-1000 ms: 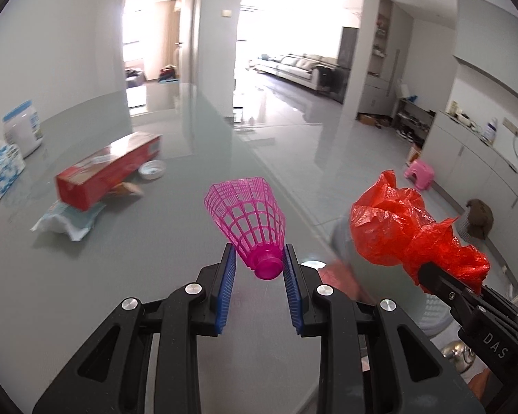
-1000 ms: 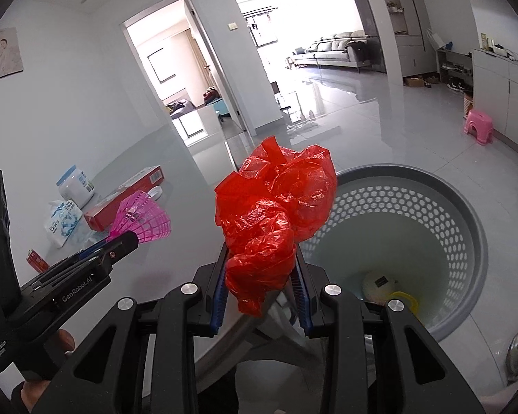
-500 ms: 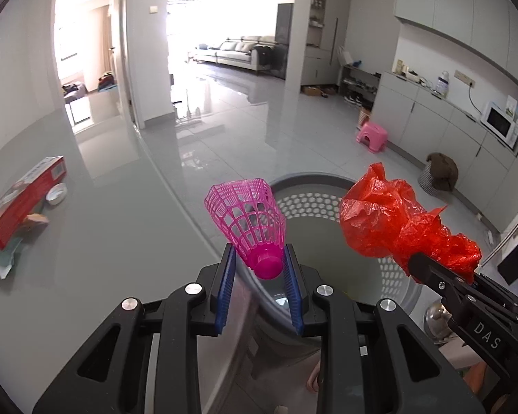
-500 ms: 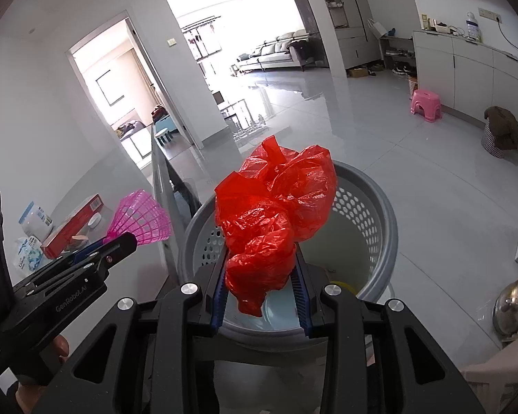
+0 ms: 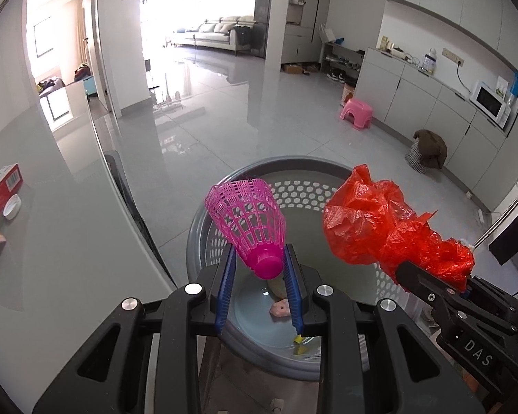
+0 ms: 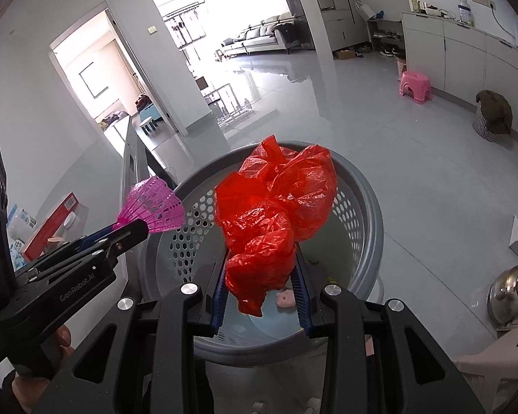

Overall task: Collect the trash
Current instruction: 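Carry the shuttlecock and red bag over the grey basket with both grippers, then open both grippers to drop the shuttlecock and bag into the basket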

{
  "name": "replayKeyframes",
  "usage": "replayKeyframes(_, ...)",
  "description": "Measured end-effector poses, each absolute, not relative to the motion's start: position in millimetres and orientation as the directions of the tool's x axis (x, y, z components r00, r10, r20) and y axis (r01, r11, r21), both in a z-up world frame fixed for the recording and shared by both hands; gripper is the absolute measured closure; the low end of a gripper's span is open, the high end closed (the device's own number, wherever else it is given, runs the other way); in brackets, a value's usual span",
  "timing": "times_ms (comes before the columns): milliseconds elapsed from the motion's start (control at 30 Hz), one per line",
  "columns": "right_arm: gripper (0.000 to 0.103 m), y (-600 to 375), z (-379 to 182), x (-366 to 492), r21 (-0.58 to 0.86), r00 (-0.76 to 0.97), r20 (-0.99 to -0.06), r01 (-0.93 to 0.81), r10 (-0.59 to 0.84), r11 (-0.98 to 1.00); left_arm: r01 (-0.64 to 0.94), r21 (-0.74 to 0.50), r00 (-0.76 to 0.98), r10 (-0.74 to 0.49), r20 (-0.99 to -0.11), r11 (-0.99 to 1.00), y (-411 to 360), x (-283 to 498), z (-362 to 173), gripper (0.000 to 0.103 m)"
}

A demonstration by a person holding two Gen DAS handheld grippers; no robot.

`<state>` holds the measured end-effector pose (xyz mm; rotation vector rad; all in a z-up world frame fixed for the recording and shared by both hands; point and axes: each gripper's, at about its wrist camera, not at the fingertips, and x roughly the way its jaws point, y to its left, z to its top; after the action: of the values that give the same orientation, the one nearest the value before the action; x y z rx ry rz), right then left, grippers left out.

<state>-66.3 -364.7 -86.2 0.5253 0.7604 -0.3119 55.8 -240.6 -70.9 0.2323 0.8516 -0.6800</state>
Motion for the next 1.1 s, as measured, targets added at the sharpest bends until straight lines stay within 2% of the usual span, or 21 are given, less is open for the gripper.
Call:
replayKeyframes(367,0.071,-375,-108,-44,0.364,0.661,-0.75,0.45,-0.03,0.816,0.636,-0.063,0.423,-0.416,-0.805,0.769,-252,74,-96,0.075)
replayKeyframes(800,0.068,-381,-113,-43,0.38,0.663,-0.749,0.458,-0.024,0.804,0.633,-0.054,0.414,-0.397,-0.819,0.772,-262,73,-99,0.073)
replayKeyframes(833,0.067,-382,-113,-43,0.379,0.663,-0.748,0.459,-0.026,0.804,0.631,-0.053,0.415,-0.394,-0.82,0.774,-264,73,-99,0.072)
replayKeyframes(867,0.062,-382,-112,-44,0.379,0.666,-0.745,0.46,-0.03,0.803,0.629,-0.049,0.416,-0.39,-0.822,0.776,-264,74,-99,0.067)
replayKeyframes(900,0.053,-382,-111,-46,0.378,0.67,-0.741,0.462,-0.037,0.802,0.625,-0.048,0.418,-0.386,-0.822,0.779,-264,75,-99,0.057)
replayKeyframes(967,0.043,-383,-109,-50,0.377,0.68,-0.731,0.466,-0.052,0.801,0.616,-0.05,0.43,-0.388,-0.815,0.786,-262,75,-98,0.042)
replayKeyframes(1100,0.043,-384,-107,-53,0.381,0.684,-0.727,0.47,-0.055,0.796,0.612,-0.048,0.439,-0.39,-0.809,0.789,-261,75,-94,0.042)
